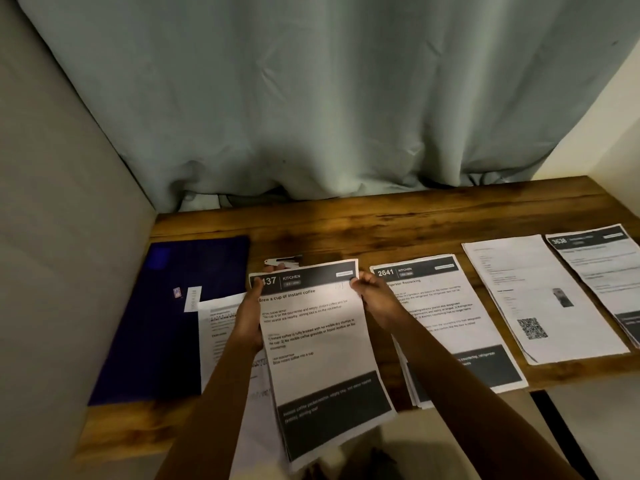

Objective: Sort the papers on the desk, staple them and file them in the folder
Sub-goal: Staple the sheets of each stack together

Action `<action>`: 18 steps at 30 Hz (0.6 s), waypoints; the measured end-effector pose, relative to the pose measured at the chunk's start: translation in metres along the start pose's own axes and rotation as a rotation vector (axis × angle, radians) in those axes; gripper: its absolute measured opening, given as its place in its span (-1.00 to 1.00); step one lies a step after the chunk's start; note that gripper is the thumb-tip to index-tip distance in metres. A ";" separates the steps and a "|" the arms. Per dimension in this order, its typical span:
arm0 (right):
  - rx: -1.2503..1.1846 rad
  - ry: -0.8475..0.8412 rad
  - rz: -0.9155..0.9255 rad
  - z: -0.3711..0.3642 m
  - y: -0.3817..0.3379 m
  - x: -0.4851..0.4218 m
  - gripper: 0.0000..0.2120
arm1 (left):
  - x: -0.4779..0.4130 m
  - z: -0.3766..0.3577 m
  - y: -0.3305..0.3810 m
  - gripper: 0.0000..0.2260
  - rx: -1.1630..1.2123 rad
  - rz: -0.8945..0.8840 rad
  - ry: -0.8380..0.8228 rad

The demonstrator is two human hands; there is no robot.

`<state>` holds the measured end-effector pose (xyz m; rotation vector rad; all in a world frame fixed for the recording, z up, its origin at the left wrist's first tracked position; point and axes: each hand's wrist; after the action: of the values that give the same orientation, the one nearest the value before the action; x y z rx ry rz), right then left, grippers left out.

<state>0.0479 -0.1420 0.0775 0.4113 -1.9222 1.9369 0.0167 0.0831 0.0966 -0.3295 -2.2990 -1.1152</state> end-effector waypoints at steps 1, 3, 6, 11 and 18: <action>-0.007 0.019 0.000 -0.004 -0.002 -0.004 -0.80 | -0.001 0.004 -0.003 -0.73 0.036 -0.001 -0.006; -0.029 0.081 -0.018 -0.014 -0.004 -0.011 -0.87 | -0.008 0.015 -0.010 -0.70 0.119 -0.015 -0.016; 0.002 0.159 -0.123 -0.024 -0.003 -0.017 -0.89 | -0.016 0.029 -0.016 -0.65 0.137 -0.012 0.012; 0.075 0.153 -0.207 -0.033 0.009 -0.021 -0.77 | -0.022 0.045 -0.011 -0.65 -0.035 -0.129 0.057; 0.043 0.157 -0.120 -0.043 0.008 -0.020 -0.84 | -0.027 0.051 -0.011 -0.84 -0.012 -0.173 0.032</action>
<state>0.0641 -0.1000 0.0605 0.3659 -1.7204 1.8776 0.0145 0.1165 0.0484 -0.1170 -2.3287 -1.2089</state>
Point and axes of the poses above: each hand's wrist, its own x-axis away from the middle knuckle, its own z-axis out of the back of the hand, y = z × x, and after that the axes turned 3 degrees about y, right-handed
